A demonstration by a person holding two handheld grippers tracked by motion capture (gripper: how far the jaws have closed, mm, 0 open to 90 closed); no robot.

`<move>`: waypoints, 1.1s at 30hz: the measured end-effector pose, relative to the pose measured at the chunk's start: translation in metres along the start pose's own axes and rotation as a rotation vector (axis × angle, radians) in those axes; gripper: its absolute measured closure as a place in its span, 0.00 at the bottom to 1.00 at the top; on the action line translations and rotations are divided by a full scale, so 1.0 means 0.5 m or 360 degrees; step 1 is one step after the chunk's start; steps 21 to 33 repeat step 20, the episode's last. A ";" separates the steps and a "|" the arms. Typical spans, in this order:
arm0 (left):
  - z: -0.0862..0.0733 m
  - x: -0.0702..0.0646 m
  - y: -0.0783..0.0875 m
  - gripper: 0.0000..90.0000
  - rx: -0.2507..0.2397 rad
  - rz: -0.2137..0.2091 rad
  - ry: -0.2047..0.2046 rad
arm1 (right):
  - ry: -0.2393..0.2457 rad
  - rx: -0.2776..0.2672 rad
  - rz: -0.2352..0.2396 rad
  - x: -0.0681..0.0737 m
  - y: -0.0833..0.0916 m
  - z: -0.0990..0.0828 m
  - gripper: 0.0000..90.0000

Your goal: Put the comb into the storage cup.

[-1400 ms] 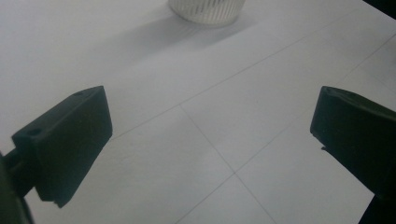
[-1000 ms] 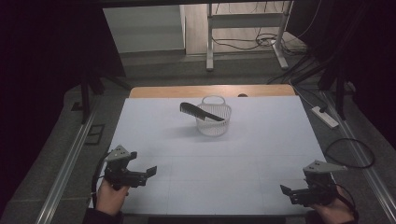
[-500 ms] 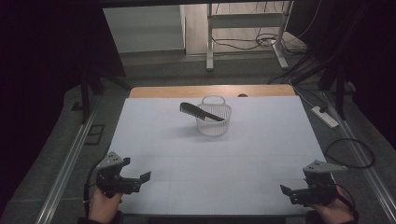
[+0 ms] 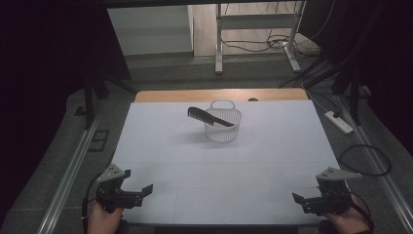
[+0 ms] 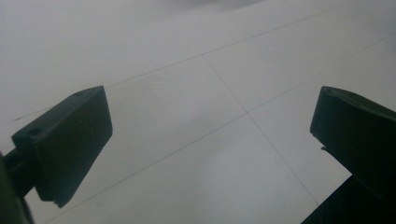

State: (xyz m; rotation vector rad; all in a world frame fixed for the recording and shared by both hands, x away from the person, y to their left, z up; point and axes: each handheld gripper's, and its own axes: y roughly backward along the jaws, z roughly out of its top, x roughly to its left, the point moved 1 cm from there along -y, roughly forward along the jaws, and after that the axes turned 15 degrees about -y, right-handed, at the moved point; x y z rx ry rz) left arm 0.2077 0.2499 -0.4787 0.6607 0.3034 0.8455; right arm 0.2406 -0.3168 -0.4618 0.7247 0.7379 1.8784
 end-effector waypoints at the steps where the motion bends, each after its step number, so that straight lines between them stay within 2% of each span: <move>1: 0.000 -0.001 0.001 0.00 0.0003 0.0004 -0.0003 | -0.0001 0.0000 0.0001 0.000 0.000 0.000 0.00; 9: -0.002 -0.008 0.004 0.00 0.0034 0.0035 -0.0017 | 0.0001 -0.0001 -0.0002 0.000 0.000 0.000 0.00; 14: 0.000 -0.019 0.002 0.00 0.0106 0.0073 -0.0068 | 0.0001 -0.0001 -0.0005 0.000 0.000 0.000 0.00; 18: 0.002 -0.025 -0.001 0.01 0.0135 0.0095 -0.0096 | 0.0003 0.0000 -0.0009 0.001 -0.001 0.001 0.00; 33: 0.002 -0.025 -0.002 0.01 0.0137 0.0095 -0.0094 | 0.0005 0.0002 -0.0009 0.002 -0.001 0.001 0.00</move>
